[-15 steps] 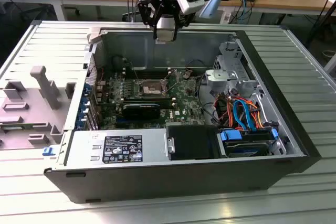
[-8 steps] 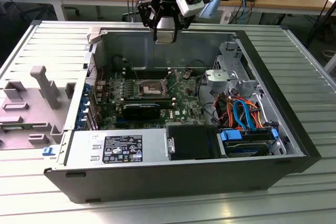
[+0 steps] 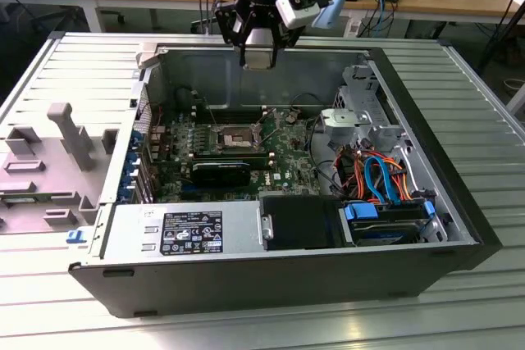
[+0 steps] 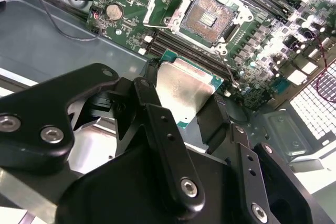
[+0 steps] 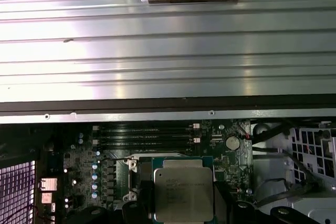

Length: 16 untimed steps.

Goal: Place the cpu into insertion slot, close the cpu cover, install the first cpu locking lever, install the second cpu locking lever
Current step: 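Place the cpu into insertion slot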

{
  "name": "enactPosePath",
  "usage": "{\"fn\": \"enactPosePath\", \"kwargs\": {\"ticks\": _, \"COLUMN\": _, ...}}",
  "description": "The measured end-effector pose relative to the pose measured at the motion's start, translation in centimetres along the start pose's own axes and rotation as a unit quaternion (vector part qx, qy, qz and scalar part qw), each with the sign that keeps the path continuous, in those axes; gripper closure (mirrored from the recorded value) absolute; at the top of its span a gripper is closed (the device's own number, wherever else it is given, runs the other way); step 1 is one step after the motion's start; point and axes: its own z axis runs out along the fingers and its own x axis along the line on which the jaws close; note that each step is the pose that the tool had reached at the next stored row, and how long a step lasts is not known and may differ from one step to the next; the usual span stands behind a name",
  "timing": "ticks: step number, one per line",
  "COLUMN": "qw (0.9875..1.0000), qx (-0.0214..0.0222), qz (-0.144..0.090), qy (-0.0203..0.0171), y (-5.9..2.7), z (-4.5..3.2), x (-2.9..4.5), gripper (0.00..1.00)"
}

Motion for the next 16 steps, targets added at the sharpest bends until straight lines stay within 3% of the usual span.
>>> {"fn": "enactPosePath", "kwargs": {"ticks": 16, "qw": 1.0000, "qx": 0.0000, "qz": 0.000, "qy": 0.0000, "y": -0.70, "z": 0.00, "x": -0.01, "gripper": 0.46}}
